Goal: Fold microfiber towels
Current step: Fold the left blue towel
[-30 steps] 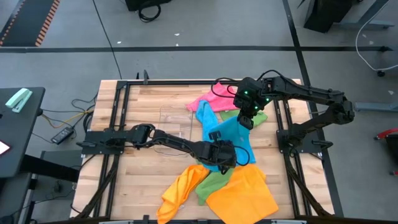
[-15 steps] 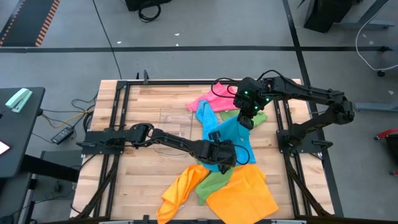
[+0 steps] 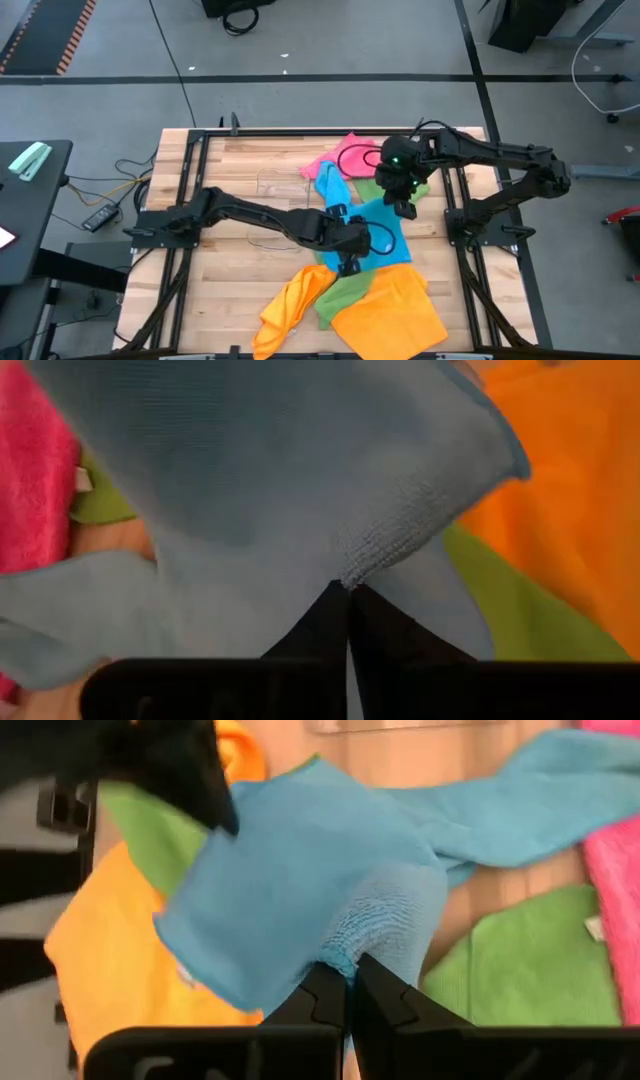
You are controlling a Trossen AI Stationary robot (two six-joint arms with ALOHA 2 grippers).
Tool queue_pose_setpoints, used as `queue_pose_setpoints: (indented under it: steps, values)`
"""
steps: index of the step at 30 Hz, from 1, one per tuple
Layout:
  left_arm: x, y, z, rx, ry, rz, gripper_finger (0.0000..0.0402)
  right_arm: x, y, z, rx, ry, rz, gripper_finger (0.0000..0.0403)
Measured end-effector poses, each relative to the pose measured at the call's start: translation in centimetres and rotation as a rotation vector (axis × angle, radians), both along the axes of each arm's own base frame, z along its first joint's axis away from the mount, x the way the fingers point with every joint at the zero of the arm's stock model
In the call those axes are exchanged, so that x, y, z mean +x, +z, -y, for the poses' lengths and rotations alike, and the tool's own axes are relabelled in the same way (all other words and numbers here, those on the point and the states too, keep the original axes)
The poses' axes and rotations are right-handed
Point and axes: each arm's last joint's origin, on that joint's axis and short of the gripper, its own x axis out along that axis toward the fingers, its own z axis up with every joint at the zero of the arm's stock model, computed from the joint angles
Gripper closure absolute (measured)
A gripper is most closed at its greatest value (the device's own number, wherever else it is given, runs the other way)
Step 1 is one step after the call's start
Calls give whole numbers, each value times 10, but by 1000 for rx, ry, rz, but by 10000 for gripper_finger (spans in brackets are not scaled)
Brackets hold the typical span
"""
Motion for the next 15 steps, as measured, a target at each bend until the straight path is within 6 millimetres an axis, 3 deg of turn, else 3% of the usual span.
queue_pose_setpoints:
  steps: [7, 15]
  values:
    - [-17, 6, -6, 33, -31, -128, 378, -1, -2, -18, -213, 120, -32, 391]
    - [-20, 0, -28, 84, 28, -219, 394, 0, -4, -18, -407, 141, -51, 391]
